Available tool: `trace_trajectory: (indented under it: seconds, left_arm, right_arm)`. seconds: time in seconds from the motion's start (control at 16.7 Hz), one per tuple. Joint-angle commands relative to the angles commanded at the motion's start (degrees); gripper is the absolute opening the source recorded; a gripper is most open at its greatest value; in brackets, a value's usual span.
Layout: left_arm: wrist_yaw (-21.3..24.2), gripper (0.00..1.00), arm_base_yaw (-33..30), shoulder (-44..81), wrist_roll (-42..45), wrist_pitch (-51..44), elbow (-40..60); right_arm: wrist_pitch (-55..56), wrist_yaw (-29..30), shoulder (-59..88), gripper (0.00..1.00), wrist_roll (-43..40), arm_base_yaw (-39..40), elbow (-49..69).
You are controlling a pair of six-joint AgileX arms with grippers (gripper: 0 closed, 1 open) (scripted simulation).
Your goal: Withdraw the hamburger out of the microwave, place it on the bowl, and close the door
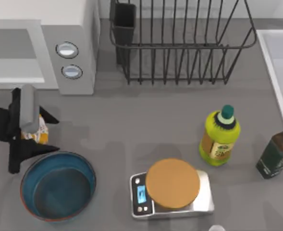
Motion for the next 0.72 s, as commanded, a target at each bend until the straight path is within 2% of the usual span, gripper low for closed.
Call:
trace_trajectory:
  seconds: [0.18, 0.36, 0.54, 0.72]
  left_arm:
    - [4.4, 0.0, 0.0, 1.4, 14.2, -15.3, 0.5]
    - [7.4, 0.0, 0.3, 2.7, 24.8, -26.9, 0.5]
    - [9.2, 0.0, 0.5, 3.4, 31.0, -33.2, 0.4]
    - [9.5, 0.0, 0.6, 3.5, 32.2, -34.4, 0.3]
  right_arm:
    - [0.0, 0.0, 0.0, 1.0, 0.0, 0.0, 0.0]
    - [0.0, 0.0, 0.0, 1.0, 0.0, 0.0, 0.0]
    - [0.0, 0.0, 0.0, 1.0, 0.0, 0.0, 0.0]
    - [0.0, 0.0, 0.0, 1.0, 0.0, 0.0, 0.0]
